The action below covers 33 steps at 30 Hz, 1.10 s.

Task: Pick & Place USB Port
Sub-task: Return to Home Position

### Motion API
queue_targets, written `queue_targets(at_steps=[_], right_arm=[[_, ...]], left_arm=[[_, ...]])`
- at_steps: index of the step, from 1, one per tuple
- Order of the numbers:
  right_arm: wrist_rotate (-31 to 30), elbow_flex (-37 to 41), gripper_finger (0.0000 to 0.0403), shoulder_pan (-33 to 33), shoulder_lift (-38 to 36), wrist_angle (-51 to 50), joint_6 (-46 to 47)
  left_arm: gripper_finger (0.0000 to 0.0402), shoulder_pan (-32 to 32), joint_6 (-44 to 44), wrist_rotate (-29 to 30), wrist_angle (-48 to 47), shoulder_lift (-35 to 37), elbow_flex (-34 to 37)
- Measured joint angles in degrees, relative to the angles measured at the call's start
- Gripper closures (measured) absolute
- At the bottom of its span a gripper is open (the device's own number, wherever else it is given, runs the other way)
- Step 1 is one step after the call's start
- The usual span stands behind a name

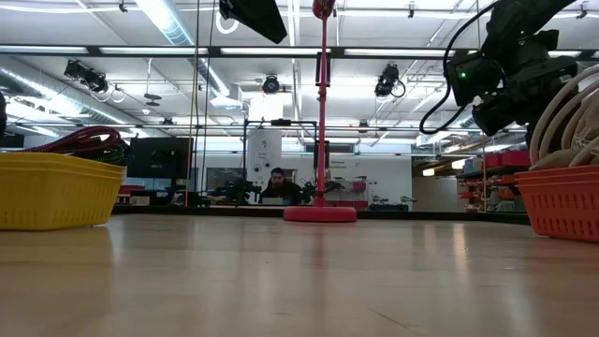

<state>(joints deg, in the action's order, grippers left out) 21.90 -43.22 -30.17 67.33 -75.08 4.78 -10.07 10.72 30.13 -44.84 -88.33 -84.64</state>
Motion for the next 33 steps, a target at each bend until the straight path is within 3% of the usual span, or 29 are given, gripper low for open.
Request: queue_targets(at_steps=[16,26,33], right_arm=[[0.0,-1.8,0.0232,-1.8,0.0,-1.1,-0.5],[-2.7,-15.2,0.0229,-4.3,0.0,-2.0,-1.6],[5.7,-28.3,0.0229,-3.3,0.0,2.0,-0.2]], left_arm=[[0.0271,0.0,-0.9,0.0,0.1,0.0,0.0],[0.0271,0.0,-0.9,0.0,0.0,0.0,0.0],[0.0271,0.7,-2.4,0.3,0.1,0.3,0.0]])
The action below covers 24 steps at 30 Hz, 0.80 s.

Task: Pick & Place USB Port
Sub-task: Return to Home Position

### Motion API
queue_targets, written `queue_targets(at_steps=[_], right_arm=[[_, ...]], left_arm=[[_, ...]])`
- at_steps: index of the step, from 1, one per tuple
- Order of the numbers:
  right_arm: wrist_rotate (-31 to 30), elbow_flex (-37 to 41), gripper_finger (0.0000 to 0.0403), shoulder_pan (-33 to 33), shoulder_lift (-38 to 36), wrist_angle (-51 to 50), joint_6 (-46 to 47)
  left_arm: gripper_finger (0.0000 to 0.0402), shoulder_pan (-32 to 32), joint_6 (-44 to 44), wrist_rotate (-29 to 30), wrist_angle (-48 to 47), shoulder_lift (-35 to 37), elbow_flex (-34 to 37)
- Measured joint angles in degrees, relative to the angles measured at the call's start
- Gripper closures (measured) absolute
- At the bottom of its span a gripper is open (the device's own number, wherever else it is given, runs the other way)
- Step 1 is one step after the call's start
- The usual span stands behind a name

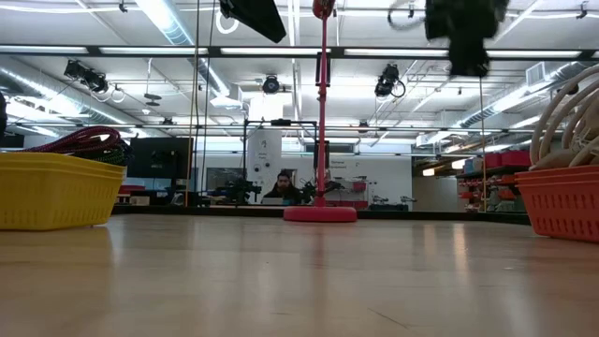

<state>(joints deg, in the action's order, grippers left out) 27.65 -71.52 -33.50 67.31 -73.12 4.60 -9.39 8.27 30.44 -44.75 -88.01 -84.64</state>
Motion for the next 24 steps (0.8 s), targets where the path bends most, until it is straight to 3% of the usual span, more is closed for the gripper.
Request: queue_targets(at_steps=[4,9,13,16,24], right_arm=[[2.8,-6.4,0.0229,3.4,-1.2,12.2,4.8],[4.7,-7.0,0.0229,12.1,-3.9,43.9,13.4],[2.8,-6.8,0.0229,21.0,-4.0,62.2,15.6],[-0.2,-6.8,0.0229,28.8,-3.3,67.4,13.6],[-10.4,-6.6,0.0229,46.9,0.1,66.9,6.8]], left_arm=[[0.0271,0.6,-0.1,-1.1,1.3,1.7,0.0],[0.0271,0.9,-2.6,-1.2,5.3,5.4,0.0],[0.0271,0.9,-3.5,-1.5,8.4,9.2,0.0],[0.0271,0.9,-4.3,-3.4,9.5,12.4,0.0],[0.0271,0.7,-4.6,-6.3,7.6,19.7,1.4]])
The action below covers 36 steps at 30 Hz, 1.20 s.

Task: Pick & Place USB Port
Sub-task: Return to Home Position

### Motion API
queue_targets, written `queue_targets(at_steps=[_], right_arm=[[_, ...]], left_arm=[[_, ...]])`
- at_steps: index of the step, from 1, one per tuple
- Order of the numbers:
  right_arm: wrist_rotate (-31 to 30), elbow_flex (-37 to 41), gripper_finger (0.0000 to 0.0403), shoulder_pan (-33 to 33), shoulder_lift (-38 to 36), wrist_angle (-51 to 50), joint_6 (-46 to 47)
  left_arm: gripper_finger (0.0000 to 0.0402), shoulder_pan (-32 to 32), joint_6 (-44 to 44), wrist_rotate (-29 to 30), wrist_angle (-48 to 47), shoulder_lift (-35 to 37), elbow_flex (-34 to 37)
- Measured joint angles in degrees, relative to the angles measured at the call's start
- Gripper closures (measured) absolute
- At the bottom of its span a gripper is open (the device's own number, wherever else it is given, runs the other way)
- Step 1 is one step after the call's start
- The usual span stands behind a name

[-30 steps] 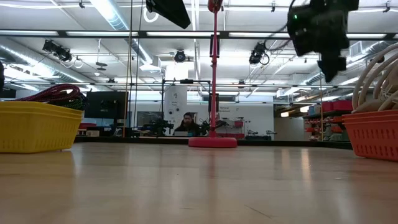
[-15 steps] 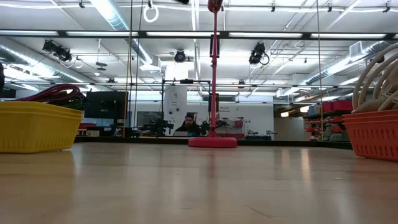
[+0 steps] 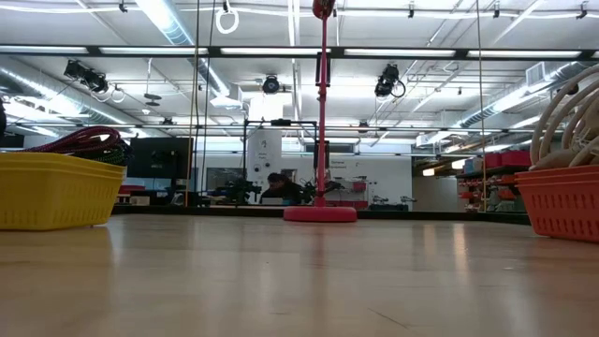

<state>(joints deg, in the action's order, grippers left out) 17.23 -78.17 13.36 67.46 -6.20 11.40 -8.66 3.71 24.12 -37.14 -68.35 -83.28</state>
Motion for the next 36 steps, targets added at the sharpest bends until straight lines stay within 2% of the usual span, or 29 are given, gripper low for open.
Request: queue_targets(at_steps=[4,10,14,19,24,28,32,36], right_arm=[[-7.2,0.0,0.0229,6.0,2.5,0.0,-1.8],[-16.1,1.5,0.0229,12.1,5.9,-0.9,-1.2],[-21.9,9.9,0.0229,14.4,6.2,9.1,1.1],[-26.5,24.9,0.0229,15.2,6.3,30.1,7.6],[-24.2,39.0,0.0229,15.3,6.2,54.2,10.1],[-22.3,47.0,0.0229,15.3,6.2,68.8,10.0],[-20.3,51.8,0.0229,15.2,6.2,76.6,6.4],[-20.2,53.0,0.0229,15.1,6.2,80.8,5.9]], left_arm=[[0.0271,0.1,1.9,0.1,1.8,6.3,7.8],[0.0271,-1.8,12.1,-0.8,13.4,18.5,27.0],[0.0271,-5.3,17.5,-1.2,22.4,25.4,39.0],[0.0271,-8.7,24.5,-0.8,28.2,31.1,49.4],[0.0271,-10.6,25.9,-0.8,29.6,33.8,54.1],[0.0271,-10.6,25.8,-1.5,29.8,33.1,54.8],[0.0271,-10.6,25.4,-1.9,30.2,32.6,54.8],[0.0271,-10.6,25.2,-1.7,30.2,32.6,54.8]])
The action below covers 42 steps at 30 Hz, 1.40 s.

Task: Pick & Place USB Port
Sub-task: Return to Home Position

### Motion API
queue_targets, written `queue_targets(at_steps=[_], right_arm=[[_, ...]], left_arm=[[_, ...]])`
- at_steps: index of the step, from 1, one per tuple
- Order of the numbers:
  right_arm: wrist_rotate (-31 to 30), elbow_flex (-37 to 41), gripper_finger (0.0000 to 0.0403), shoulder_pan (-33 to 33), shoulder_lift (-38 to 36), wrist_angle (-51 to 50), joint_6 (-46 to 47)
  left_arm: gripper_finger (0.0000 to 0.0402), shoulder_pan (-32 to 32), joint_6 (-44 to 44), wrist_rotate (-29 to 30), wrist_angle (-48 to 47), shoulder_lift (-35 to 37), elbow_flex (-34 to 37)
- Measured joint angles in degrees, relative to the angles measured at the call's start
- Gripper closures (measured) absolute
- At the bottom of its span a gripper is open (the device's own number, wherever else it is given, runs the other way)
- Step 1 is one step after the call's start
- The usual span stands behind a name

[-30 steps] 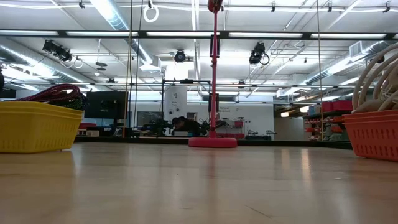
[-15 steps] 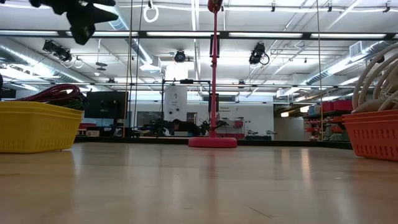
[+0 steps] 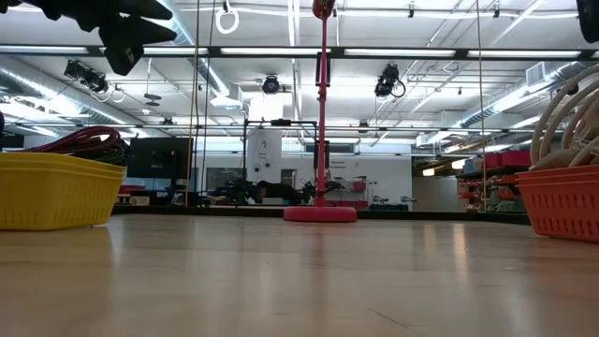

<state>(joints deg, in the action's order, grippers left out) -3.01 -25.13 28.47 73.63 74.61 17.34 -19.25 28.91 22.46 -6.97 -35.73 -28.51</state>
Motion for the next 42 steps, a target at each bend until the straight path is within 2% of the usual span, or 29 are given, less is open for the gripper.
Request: queue_targets(at_steps=[6,9,11,13,21,25,30,33,38,42], right_arm=[[-2.4,0.1,0.0229,-0.2,0.0,7.6,-1.7],[3.3,1.5,0.0229,-1.2,-0.9,10.1,-6.4],[6.6,4.6,0.0229,-2.2,-2.2,10.0,-8.3],[6.9,8.4,0.0229,-3.1,-3.5,9.9,-7.3],[5.6,22.4,0.0229,-5.8,-7.7,15.4,-5.2],[3.2,24.2,0.0229,-9.5,-9.5,12.2,0.5],[11.2,24.3,0.0229,-14.3,-10.9,15.1,-2.1],[14.7,24.3,0.0229,-17.7,-14.1,14.9,-1.8],[21.1,24.3,0.0229,-23.0,-18.8,15.2,-1.8],[22.2,24.3,0.0229,-25.3,-20.0,12.1,1.3]], left_arm=[[0.0271,0.1,-1.2,1.3,-0.1,0.0,0.0],[0.0271,0.0,-7.3,6.3,-0.1,0.0,0.0],[0.0271,0.1,-11.2,10.8,0.1,-0.4,-0.1],[0.0271,0.1,-17.2,13.0,0.2,-0.6,-0.1],[0.0271,0.3,-29.5,14.8,0.9,-1.0,1.8],[0.0271,1.4,-24.1,15.7,8.9,-1.0,7.8],[0.0271,1.4,-21.2,7.3,24.4,-1.0,17.3],[0.0271,1.4,-18.2,6.2,31.2,-1.0,22.0],[0.0271,1.4,-14.3,5.9,33.1,-1.0,25.4],[0.0271,1.4,-18.9,6.8,32.9,-1.0,26.4]])
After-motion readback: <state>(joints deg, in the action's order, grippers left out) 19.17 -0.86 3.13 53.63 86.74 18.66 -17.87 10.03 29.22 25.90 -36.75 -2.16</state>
